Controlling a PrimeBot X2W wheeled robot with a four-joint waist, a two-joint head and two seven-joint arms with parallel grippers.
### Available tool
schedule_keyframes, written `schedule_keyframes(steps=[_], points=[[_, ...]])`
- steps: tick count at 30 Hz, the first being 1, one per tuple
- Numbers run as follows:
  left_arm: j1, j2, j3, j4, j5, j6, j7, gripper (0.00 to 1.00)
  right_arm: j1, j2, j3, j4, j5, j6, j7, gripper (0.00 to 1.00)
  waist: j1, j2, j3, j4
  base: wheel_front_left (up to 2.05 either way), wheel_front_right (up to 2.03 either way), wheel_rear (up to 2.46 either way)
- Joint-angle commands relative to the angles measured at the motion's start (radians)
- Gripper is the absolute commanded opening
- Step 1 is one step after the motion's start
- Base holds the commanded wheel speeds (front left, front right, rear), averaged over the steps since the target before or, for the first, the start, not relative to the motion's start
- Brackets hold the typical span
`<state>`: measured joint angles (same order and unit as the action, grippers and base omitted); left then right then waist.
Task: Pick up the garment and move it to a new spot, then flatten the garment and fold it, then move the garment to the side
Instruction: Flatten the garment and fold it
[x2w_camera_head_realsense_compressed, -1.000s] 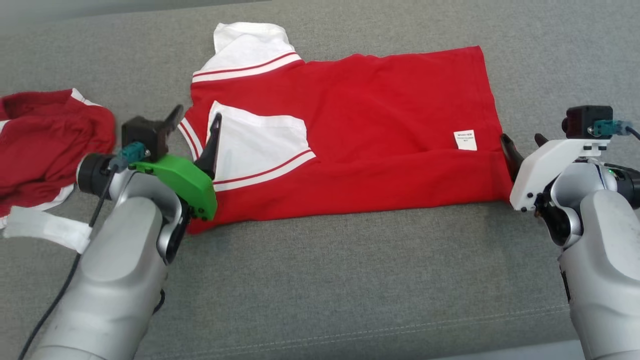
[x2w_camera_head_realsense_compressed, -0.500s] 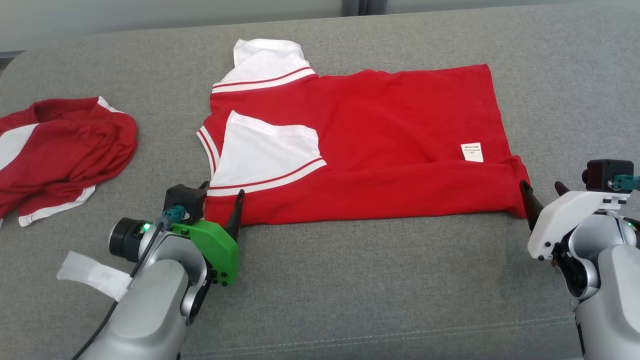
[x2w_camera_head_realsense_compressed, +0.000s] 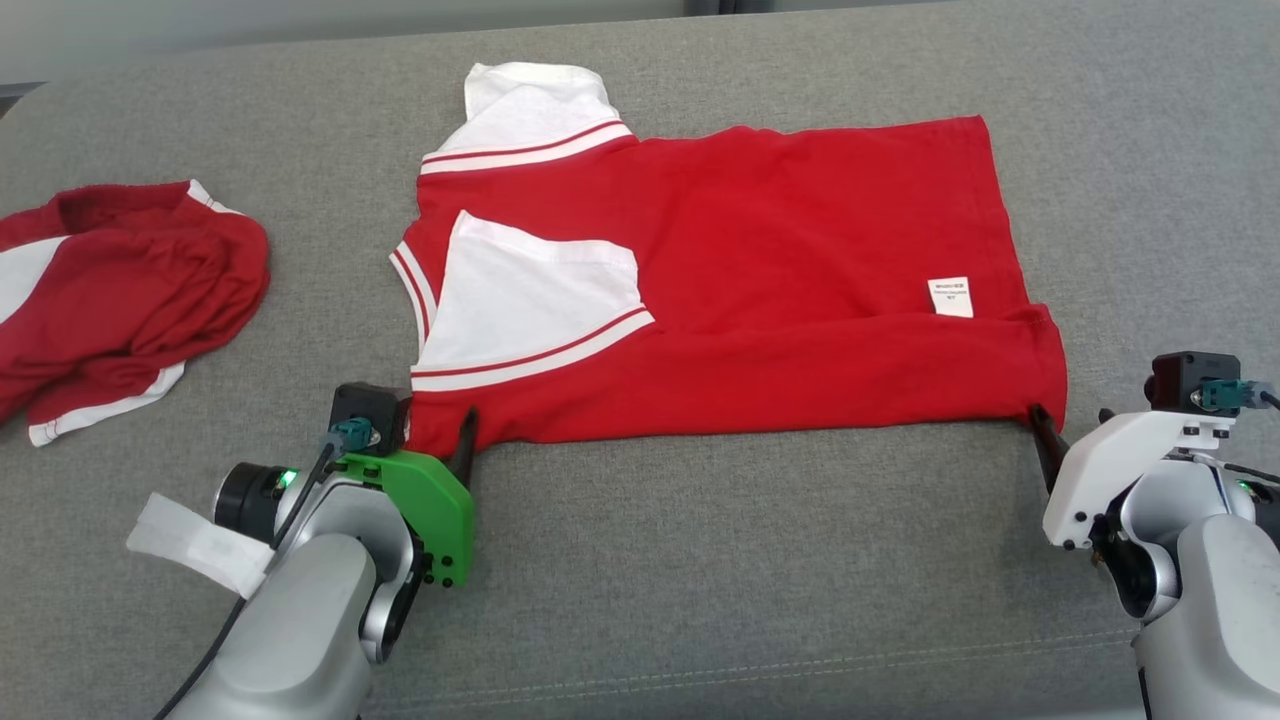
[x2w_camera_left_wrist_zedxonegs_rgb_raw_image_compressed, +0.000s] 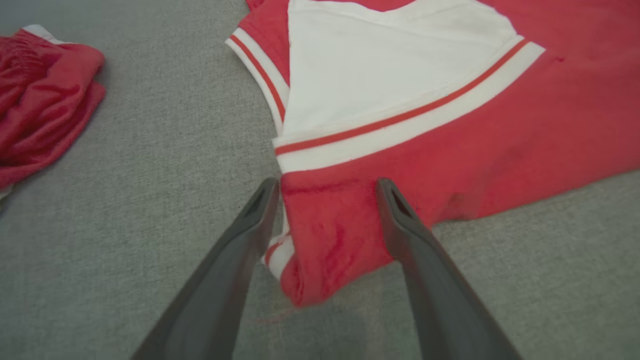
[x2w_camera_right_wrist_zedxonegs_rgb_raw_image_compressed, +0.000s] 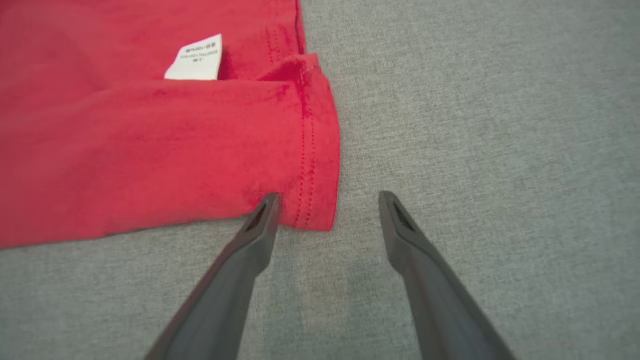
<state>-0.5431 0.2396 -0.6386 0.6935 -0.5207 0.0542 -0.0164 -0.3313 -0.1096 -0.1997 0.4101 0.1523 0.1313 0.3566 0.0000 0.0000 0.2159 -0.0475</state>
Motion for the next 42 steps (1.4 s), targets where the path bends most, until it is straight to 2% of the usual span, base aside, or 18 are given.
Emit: schedule_keyframes(steps=[1,15,21,29,34,42], points=[[0.015,0.010,0.002,-0.004,-0.009,0.009,0.008,1.00,-0.001,0.000,-0.004,0.003,-0.011,-0.001,0.002,1.00,0.0000,0.0000,0.001,0.001,0.00,0.00,0.00],[0.136,0.043,0.032,-0.172,-0.058,0.107,0.075,1.00,0.028,0.007,-0.028,0.013,-0.020,-0.001,-0.012,1.00,0.0000,0.0000,-0.018,0.002,0.00,0.00,0.00],[0.148,0.041,0.033,-0.207,-0.069,0.132,0.099,1.00,0.019,0.017,-0.025,0.030,-0.029,-0.001,-0.028,1.00,0.0000,0.0000,-0.008,0.007,0.00,0.00,0.00],[0.114,0.034,0.032,-0.217,-0.064,0.139,0.092,1.00,-0.023,0.029,-0.016,0.066,-0.034,-0.001,-0.051,1.00,0.0000,0.0000,0.007,0.011,0.00,0.00,0.00],[0.134,0.049,0.018,-0.245,-0.070,0.142,0.131,1.00,0.003,-0.006,-0.032,0.019,-0.062,-0.001,0.003,1.00,0.0000,0.0000,-0.002,0.015,0.00,0.00,0.00],[0.167,0.078,0.034,-0.334,-0.083,0.177,0.170,1.00,0.045,-0.022,-0.069,-0.129,-0.013,-0.001,0.085,1.00,0.0000,0.0000,-0.018,0.020,0.00,0.00,0.00]])
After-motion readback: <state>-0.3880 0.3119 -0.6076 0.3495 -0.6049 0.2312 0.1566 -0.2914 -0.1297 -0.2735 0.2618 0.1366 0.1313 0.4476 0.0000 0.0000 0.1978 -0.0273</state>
